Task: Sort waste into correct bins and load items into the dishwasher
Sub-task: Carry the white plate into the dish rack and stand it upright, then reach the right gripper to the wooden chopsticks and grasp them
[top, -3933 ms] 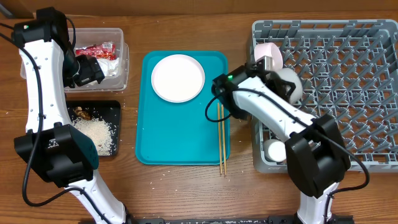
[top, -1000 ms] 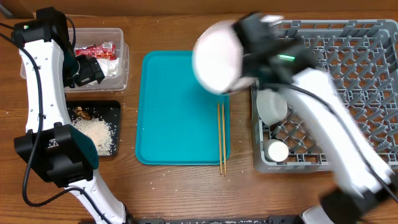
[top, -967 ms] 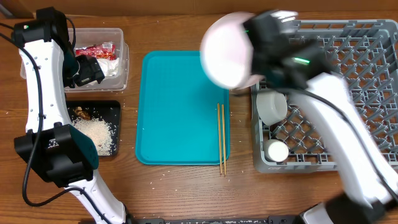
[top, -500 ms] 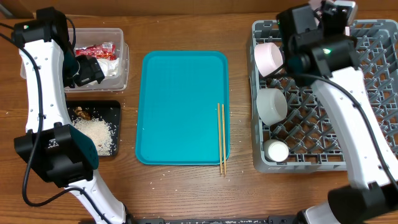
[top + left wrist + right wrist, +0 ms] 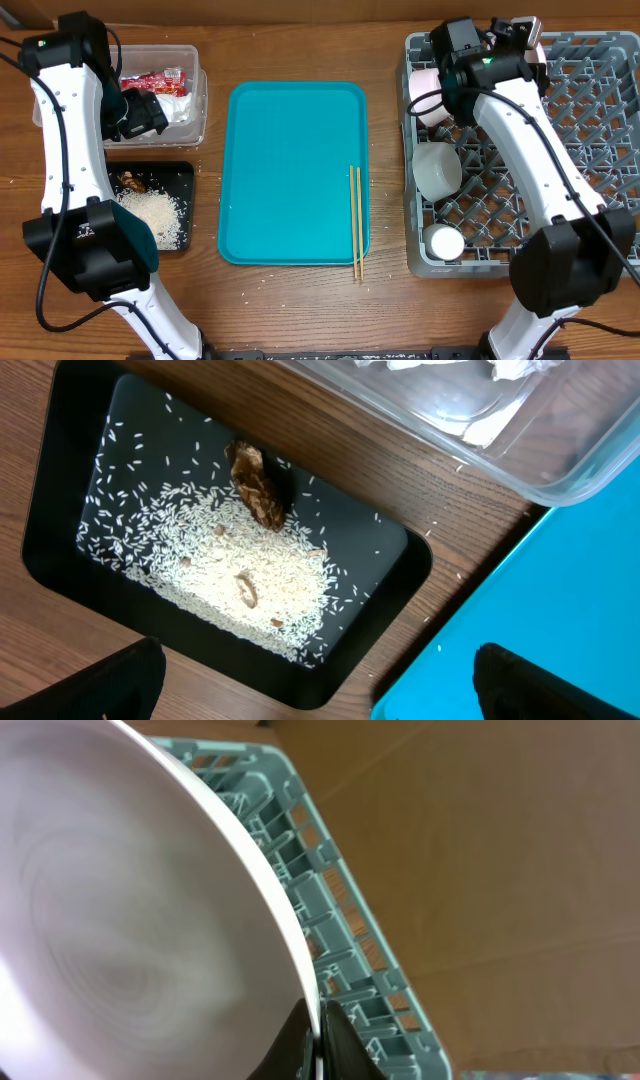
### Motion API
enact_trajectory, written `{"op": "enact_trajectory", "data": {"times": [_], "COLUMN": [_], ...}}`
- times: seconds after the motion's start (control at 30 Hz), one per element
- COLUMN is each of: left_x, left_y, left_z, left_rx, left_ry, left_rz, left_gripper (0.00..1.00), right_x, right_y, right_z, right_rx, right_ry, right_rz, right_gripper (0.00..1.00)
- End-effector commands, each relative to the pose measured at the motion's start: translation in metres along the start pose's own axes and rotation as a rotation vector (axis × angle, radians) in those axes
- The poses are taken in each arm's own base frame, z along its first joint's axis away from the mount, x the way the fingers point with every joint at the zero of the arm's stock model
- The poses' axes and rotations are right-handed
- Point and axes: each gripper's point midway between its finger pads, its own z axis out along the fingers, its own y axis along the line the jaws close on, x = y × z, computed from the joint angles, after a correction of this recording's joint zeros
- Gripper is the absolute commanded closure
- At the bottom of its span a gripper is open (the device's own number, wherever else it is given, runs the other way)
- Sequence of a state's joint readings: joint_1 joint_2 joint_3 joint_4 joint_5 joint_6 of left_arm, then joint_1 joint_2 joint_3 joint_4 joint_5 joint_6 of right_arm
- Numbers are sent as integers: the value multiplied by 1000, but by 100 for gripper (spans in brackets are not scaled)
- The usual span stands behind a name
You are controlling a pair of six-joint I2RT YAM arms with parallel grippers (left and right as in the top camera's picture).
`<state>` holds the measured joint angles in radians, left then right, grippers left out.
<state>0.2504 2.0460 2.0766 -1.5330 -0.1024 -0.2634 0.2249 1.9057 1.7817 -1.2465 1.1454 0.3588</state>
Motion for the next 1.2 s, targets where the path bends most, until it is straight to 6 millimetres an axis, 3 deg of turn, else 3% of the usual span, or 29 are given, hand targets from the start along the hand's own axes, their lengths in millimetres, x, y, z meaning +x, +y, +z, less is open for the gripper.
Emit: {"op": "enact_trajectory", "data": {"times": [0.0, 0.1, 0.17, 0.3, 0.37, 0.47, 0.6, 0.67, 0.77, 0.83, 0.97, 1.17], "left_x": [-1, -1, -1, -1, -1, -1, -1, -1, -1, -1, -1, -1], "left_y": [1, 1, 1, 1, 1, 1, 1, 1, 1, 1, 1, 1], "left_z": [-8, -8, -8, -8, -8, -8, -8, -8, -8, -8, -8, -8], "left_rx": [-2, -2, -2, -2, -2, -2, -2, -2, -2, -2, -2, -2], "left_ry": [-26, -27, -27, -27, -27, -26, -27, -27, -27, -27, -27, -27], "left_rz": [-14, -15, -15, -15, -15, -14, -15, -15, -15, -15, -15, -15], "left_gripper": [0, 0, 0, 0, 0, 0, 0, 0, 0, 0, 0, 0], "right_x": [9, 17, 19, 23, 21, 12, -2, 1, 19, 33, 72, 153], "right_y": [20, 36, 39, 40, 34, 15, 3, 14, 57, 79, 117, 174], "right_z": [11, 15, 15, 13, 10, -5, -57, -93, -177, -208, -235, -238], "right_rx": [-52, -99, -110, -130, -131, -173, -421, -610, -1021, -1121, -1130, -1088], "right_ry": [52, 88, 98, 117, 116, 120, 143, 175, 238, 253, 328, 469], "right_rz": [-11, -32, -38, -47, -44, -17, 43, 30, -82, -139, -161, -198], "right_gripper": [96, 96, 86, 25, 2, 0, 0, 5, 16, 19, 21, 22]}}
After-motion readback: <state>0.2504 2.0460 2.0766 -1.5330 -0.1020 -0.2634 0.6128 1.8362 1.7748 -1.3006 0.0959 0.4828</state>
